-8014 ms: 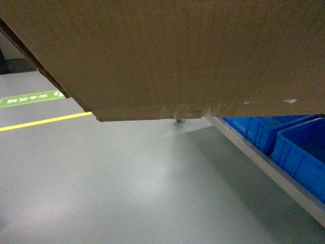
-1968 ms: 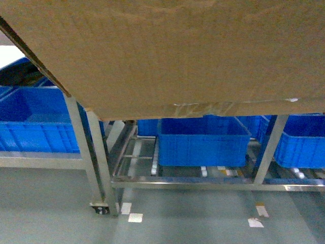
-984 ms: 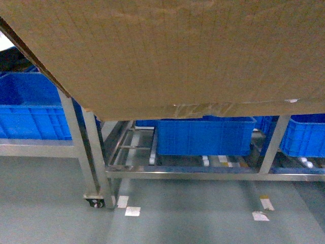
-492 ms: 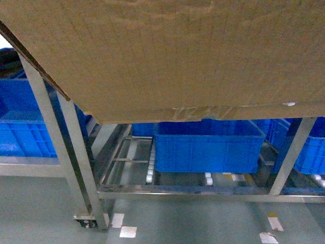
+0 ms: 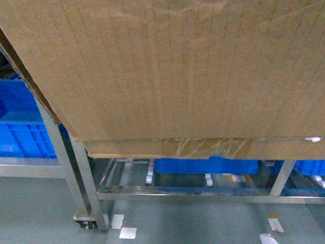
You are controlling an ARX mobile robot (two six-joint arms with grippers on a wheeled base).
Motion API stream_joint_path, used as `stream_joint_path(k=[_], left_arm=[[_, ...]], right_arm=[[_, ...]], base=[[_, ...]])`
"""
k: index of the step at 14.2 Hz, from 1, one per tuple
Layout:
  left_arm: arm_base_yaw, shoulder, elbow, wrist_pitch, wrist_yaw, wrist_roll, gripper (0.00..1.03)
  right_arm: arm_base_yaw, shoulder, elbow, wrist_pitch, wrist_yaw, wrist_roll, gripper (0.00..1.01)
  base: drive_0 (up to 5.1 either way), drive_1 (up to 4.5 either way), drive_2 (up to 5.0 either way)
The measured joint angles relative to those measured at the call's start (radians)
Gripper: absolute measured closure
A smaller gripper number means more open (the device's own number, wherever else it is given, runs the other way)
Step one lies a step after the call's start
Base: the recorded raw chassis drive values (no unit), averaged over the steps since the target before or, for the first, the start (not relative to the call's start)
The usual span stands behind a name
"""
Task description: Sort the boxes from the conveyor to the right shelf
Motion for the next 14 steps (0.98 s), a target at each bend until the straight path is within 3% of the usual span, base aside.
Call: stream_joint_path(k=[2,5,6,11,14], left_arm=[[0.024,0.056,0.057,-0.101,0.05,-0.023,1.0],[0.036,0.107,0.076,-0.107,0.086,-0.031,1.0],[0.031,0.111,0.101,-0.074,0.064,-0.022,1.0],[0.027,0.111,0.112,-0.078,0.056,-0.019,1.0],[0.027,0.109,0.112,-0.079,0.056,-0.019,1.0]], right_arm=[[0.0,0.045,0.062,-0.117,-0.02,0.03,0.97],[-0.012,0.066,0.065,-0.152,-0.033,0.065,0.97],[-0.011,0.064,0.065,-0.092,-0.015,0.052,0.97],[-0.011,0.061,0.068,-0.091,-0.011,0.046,0.97],[-0.011,0.055,0.068,-0.092,-0.011,0.046,0.97]], base=[[0.0,0.0,0.0],[0.0,0.0,0.0],[0.0,0.0,0.0],[0.0,0.0,0.0],[0.1,4.4,-4.3]])
